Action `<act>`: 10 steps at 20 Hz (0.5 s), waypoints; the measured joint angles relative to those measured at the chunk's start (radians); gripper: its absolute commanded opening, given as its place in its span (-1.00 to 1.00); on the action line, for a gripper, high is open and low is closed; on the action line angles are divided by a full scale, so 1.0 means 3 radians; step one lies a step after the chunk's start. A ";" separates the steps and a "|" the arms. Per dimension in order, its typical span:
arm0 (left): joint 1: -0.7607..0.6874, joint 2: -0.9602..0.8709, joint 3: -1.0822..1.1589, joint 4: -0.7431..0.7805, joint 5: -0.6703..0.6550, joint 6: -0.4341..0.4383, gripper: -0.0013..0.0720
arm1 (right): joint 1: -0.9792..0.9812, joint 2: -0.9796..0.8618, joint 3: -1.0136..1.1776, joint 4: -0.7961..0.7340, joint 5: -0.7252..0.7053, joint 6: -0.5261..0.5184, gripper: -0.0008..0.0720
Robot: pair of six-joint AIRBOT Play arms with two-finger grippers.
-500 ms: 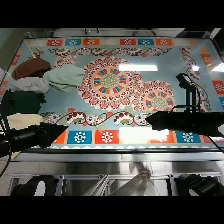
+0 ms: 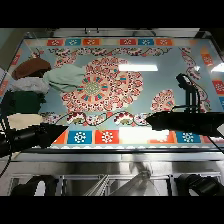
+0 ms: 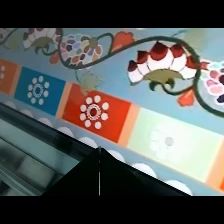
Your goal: Fold the shirts.
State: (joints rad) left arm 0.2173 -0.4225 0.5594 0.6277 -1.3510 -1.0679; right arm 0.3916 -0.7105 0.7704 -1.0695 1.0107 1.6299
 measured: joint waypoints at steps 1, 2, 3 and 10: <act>0.0000 0.0000 0.0000 0.0000 0.0000 0.0001 -0.91 | 0.0000 0.0000 0.0000 0.0000 0.0000 0.0000 -0.91; 0.0000 0.0000 0.0000 0.0000 0.0000 0.0001 -0.91 | 0.0000 0.0000 0.0000 0.0000 0.0000 0.0000 -0.91; 0.0000 0.0000 0.0000 0.0000 0.0000 0.0001 -0.91 | 0.0000 0.0000 0.0000 0.0000 0.0000 0.0000 -0.91; 0.0000 0.0000 -0.0001 -0.0004 0.0159 0.0010 -0.91 | 0.0000 -0.0008 0.0000 0.0000 0.0000 0.0000 -0.91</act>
State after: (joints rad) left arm 0.2173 -0.4225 0.5591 0.6266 -1.3033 -1.0649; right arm 0.3916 -0.7128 0.7704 -1.0695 1.0107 1.6299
